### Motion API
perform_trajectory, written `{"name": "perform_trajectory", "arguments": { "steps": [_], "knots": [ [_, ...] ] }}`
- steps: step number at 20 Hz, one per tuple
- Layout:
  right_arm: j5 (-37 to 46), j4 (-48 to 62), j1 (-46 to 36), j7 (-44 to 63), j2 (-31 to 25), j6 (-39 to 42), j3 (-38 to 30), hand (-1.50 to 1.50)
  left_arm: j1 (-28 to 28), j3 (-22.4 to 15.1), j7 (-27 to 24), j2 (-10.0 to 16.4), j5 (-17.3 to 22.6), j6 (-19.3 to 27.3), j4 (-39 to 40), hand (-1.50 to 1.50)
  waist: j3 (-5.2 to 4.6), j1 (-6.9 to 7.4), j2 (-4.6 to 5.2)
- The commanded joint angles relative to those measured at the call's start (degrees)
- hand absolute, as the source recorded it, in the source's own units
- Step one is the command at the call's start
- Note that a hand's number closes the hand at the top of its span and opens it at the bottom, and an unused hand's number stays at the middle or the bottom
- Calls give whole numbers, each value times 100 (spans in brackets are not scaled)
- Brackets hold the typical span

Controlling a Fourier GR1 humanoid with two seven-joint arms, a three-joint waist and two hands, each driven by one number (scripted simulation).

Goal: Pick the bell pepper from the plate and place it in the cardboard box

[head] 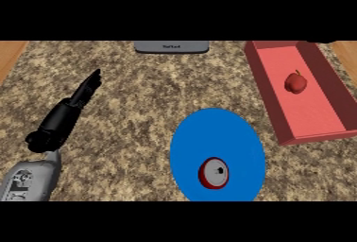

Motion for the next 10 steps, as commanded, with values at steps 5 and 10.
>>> {"name": "perform_trajectory", "arguments": {
  "steps": [5,10],
  "knots": [
    [-1630,-758,474,-845,60,-1461,-1677,-150,84,76,19,65,14,-12,-124,0,-9,-33,-4],
    [-2189,-1122,1098,-1515,31,-1476,-1962,-150,100,-98,243,-93,-116,63,-333,0,-17,-38,-7]
  ]
}}
